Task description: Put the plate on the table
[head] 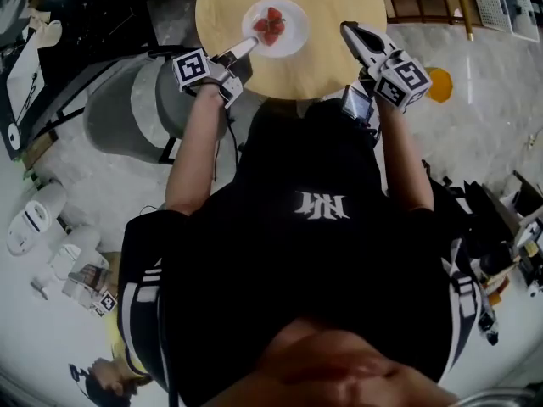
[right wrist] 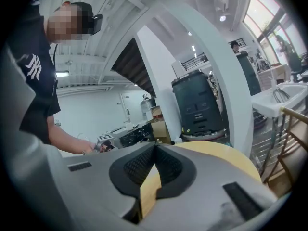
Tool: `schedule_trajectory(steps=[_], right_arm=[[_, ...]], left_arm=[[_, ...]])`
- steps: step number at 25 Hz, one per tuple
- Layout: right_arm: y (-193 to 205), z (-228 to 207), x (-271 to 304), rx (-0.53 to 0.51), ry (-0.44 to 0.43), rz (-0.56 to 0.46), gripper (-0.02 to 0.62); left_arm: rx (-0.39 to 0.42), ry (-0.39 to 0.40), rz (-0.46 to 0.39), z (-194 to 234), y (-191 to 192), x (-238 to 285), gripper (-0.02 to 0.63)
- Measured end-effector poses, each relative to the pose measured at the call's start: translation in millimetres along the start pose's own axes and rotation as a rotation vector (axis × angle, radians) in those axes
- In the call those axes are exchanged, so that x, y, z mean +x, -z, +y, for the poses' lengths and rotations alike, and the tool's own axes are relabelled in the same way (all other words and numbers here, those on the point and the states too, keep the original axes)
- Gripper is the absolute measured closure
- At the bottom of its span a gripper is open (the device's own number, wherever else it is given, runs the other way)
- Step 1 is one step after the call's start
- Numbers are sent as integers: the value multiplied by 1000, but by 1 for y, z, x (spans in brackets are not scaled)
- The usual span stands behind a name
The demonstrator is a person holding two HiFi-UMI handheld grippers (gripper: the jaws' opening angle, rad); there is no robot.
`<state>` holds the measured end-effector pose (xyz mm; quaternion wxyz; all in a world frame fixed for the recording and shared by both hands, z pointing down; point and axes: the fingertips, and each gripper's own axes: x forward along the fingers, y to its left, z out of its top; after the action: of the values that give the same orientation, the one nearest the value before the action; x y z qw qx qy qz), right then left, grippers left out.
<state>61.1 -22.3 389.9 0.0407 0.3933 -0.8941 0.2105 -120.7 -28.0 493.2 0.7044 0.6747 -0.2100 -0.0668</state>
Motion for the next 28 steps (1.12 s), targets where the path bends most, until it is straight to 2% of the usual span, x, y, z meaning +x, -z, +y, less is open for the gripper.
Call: schedule_trajectory(steps=[4,9,15,19,23,28], right_arm=[[8,-1,3,2,-19,18,598],[24,-12,4,15,-49,63,598],[40,-24,14,35,-88,103,598],[54,-24,20,89,-106,121,598],[67,-12,28,74,-134,144,598],[72,-9,44,23,-113,144,598]], left_arm=[[-8,7,-3,1,-4,9,586],[35,14,-29,0,-11,16,586],[10,-52,-59,33,-22,18,586],[-5,-56,-61,47,-24,26,587],[9,-69,-50,60,-28,30,586],[6,-80,-45,69,-28,30,586]])
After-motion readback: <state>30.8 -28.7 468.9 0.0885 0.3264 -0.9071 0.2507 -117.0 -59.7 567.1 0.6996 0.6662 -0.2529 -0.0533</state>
